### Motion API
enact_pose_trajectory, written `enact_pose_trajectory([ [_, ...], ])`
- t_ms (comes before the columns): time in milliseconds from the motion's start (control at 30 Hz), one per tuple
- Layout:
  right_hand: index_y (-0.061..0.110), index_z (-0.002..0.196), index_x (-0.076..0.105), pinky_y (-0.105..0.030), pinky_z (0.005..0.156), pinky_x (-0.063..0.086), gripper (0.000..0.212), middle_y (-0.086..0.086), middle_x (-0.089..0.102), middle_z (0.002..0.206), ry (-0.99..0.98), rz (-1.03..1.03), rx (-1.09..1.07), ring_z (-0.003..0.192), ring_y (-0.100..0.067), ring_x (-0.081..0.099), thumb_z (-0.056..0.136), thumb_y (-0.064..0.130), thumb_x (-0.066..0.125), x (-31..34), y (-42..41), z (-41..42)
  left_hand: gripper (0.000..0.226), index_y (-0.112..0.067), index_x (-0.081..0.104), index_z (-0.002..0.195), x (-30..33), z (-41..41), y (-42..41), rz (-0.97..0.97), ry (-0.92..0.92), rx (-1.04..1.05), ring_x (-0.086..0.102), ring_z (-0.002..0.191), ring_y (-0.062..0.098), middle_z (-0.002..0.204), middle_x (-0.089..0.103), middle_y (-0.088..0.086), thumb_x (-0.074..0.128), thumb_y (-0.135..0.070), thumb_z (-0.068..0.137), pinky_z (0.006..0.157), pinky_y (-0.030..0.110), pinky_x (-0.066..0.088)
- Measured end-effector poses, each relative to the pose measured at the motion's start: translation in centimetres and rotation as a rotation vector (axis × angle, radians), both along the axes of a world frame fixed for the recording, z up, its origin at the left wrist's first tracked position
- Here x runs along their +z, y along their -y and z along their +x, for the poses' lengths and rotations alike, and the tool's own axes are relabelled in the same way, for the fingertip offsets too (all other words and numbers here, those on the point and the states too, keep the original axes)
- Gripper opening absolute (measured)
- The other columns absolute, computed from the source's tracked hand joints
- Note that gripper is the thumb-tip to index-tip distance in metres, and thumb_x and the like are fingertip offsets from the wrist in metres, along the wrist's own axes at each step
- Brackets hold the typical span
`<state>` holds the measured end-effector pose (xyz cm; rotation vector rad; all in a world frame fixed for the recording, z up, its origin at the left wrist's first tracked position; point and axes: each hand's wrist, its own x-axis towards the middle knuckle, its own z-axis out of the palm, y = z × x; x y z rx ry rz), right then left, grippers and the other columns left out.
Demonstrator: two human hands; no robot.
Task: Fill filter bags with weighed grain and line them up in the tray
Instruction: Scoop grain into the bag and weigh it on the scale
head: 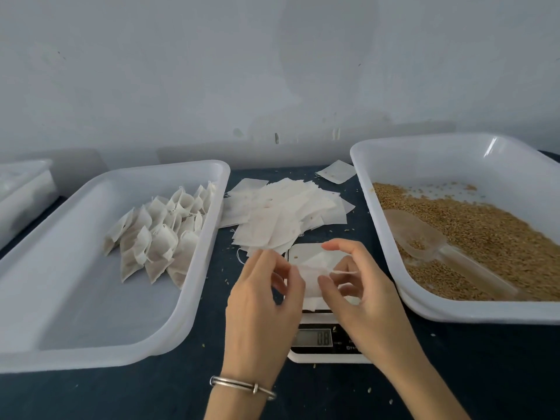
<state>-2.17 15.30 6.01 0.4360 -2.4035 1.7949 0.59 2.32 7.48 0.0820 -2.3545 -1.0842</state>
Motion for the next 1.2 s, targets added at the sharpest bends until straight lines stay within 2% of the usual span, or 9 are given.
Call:
enact_pose_trajectory([
  [267, 0.026, 0.086, 0.062, -0.026, 0.055, 0.051, 0.015, 0.004, 0.066, 0.068, 0.115, -0.057, -0.036, 0.062, -0.008, 0.063, 0.09, 0.014, 0.056, 0.5, 0.1, -0.7, 0.006, -0.016, 0.055, 0.078, -0.6, 0.3, -1.0, -0.368, -0.282, -0.272, 0.053, 0.105, 0.017, 0.114, 0.058, -0.002, 0.06, -0.015, 0.078, 0.079, 0.037, 0.045],
  [367, 0.023, 0.077, 0.062, -0.016, 0.051, 0.04, 0.017, 0.003, 0.056, 0.058, 0.047, 0.07, -0.061, 0.052, -0.006, 0.05, 0.088, 0.013, 0.053, 0.7, -0.2, -0.8, 0.046, -0.02, 0.048, 0.111, -0.6, 0.3, -0.5, -0.326, -0.11, -0.466, 0.03, 0.139, 0.013, 0.141, 0.041, -0.012, 0.067, -0.03, 0.07, 0.111, 0.049, 0.024],
  [433, 0.024, 0.07, 0.059, -0.015, 0.052, 0.039, 0.017, 0.007, 0.056, 0.057, 0.057, 0.126, -0.053, 0.054, -0.005, 0.05, 0.086, 0.02, 0.056, 0.9, -0.1, -0.8, 0.088, -0.024, 0.027, 0.136, -0.8, 0.1, -0.7, -0.383, 0.06, -0.43, 0.015, 0.144, 0.007, 0.148, 0.025, -0.017, 0.071, -0.049, 0.064, 0.115, 0.05, 0.003],
  [533, 0.026, 0.067, 0.054, -0.015, 0.051, 0.039, 0.02, 0.009, 0.053, 0.054, 0.066, 0.213, -0.043, 0.054, -0.004, 0.05, 0.087, 0.024, 0.059, 1.0, 0.2, -0.5, 0.072, -0.018, 0.04, 0.13, -1.3, -0.6, -1.3, -0.512, 0.14, -0.229, 0.034, 0.131, -0.001, 0.135, 0.03, -0.018, 0.069, -0.048, 0.07, 0.117, 0.053, 0.0],
  [633, 0.029, 0.079, 0.049, -0.018, 0.05, 0.036, 0.009, 0.011, 0.053, 0.061, -0.028, 0.364, -0.13, 0.058, -0.005, 0.05, 0.085, 0.033, 0.056, 1.3, 0.2, -0.3, 0.039, -0.026, 0.052, 0.108, -1.7, -0.9, -1.1, -0.42, 0.098, -0.169, 0.052, 0.104, 0.005, 0.106, 0.05, -0.016, 0.066, -0.027, 0.072, 0.114, 0.053, 0.016],
  [900, 0.03, 0.092, 0.036, -0.019, 0.048, 0.033, 0.023, 0.007, 0.054, 0.066, -0.114, 0.569, -0.065, 0.054, -0.005, 0.048, 0.082, 0.04, 0.054, 2.5, -0.2, -0.6, 0.04, -0.038, 0.029, 0.085, -0.8, -0.9, -1.9, -0.255, 0.093, -0.23, 0.048, 0.088, -0.002, 0.085, 0.056, -0.014, 0.061, -0.014, 0.077, 0.112, 0.05, 0.022],
  [967, 0.035, 0.095, 0.05, -0.016, 0.058, 0.045, 0.024, 0.01, 0.062, 0.073, -0.004, 0.381, 0.095, 0.066, -0.001, 0.059, 0.077, 0.047, 0.06, 4.0, -1.8, -1.2, 0.045, -0.04, 0.031, 0.082, -0.7, -1.4, -1.9, -0.126, 0.097, -0.195, 0.044, 0.089, -0.008, 0.08, 0.053, -0.016, 0.062, -0.007, 0.078, 0.101, 0.045, 0.035],
  [1067, 0.039, 0.089, 0.064, -0.013, 0.058, 0.046, 0.017, 0.016, 0.068, 0.081, -0.048, 0.259, -0.05, 0.071, 0.005, 0.064, 0.076, 0.048, 0.06, 6.6, -7.0, -3.9, 0.045, -0.039, 0.039, 0.082, -0.1, -2.3, -1.1, 0.079, 0.115, -0.169, 0.049, 0.08, 0.004, 0.077, 0.051, -0.018, 0.065, -0.002, 0.075, 0.071, 0.018, 0.04],
  [1200, 0.021, 0.109, 0.064, -0.026, 0.075, 0.052, 0.04, 0.005, 0.067, 0.105, 0.248, 1.08, -0.151, 0.086, -0.009, 0.062, 0.084, 0.052, 0.056, 6.3, -13.7, -9.4, 0.047, -0.032, 0.043, 0.087, 0.8, -3.6, -1.0, 0.168, 0.101, -0.237, 0.05, 0.07, -0.001, 0.08, 0.052, -0.024, 0.066, 0.004, 0.069, 0.055, 0.008, 0.038],
])
